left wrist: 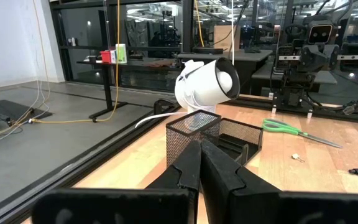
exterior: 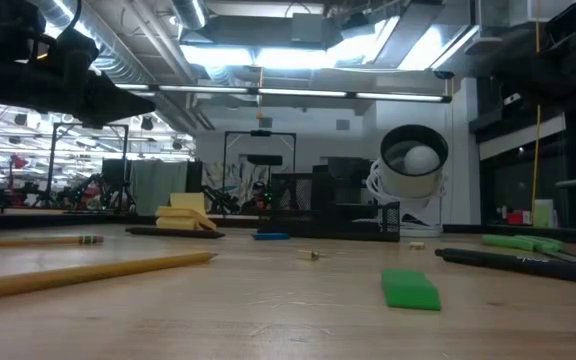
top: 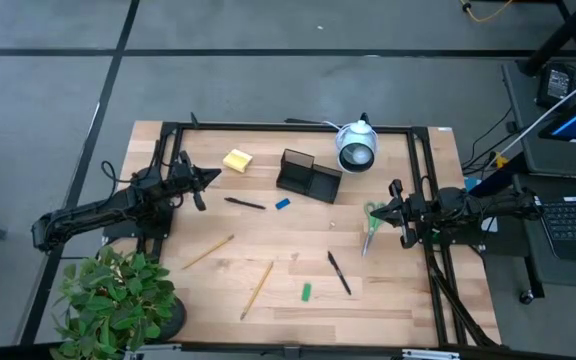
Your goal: Pick and place office supplies into organizer
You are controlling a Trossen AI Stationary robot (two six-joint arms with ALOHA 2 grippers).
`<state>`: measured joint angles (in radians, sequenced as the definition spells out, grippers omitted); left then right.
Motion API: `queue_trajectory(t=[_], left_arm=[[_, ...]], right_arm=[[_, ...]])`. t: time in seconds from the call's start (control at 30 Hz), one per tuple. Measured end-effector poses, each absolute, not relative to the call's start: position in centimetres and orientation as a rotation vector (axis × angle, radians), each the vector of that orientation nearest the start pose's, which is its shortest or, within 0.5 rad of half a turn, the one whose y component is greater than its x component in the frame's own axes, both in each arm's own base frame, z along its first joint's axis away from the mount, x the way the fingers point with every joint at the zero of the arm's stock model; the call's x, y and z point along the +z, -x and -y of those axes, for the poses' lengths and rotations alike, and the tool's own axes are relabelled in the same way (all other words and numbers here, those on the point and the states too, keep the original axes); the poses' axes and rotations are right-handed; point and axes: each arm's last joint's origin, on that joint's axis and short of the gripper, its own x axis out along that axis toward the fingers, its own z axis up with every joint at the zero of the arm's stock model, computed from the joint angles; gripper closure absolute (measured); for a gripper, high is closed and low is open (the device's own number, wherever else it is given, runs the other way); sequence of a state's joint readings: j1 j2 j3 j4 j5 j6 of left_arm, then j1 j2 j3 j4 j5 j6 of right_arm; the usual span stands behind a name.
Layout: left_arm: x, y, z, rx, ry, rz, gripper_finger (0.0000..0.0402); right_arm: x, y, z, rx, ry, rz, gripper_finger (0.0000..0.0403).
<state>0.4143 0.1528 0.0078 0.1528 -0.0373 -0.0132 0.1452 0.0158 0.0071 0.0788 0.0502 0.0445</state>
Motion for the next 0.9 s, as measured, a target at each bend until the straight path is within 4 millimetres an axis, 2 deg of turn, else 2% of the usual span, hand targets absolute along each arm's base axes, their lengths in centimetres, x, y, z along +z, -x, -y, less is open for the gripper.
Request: queue_trajectory(t=[0.6, 0.9], left_arm=[[16.93, -9.74, -4.4, 0.451, -0.002, 0.017, 0.0398], [16.87, -9.75, -4.39, 0.447, 0.055, 0.024, 0.0398]], right_arm=[[17.5, -9.69, -1.27, 0.094, -0.004, 0.098, 0.0391], [17.44, -9.7, -1.27, 0.096, -0.037, 0.09, 0.0391]])
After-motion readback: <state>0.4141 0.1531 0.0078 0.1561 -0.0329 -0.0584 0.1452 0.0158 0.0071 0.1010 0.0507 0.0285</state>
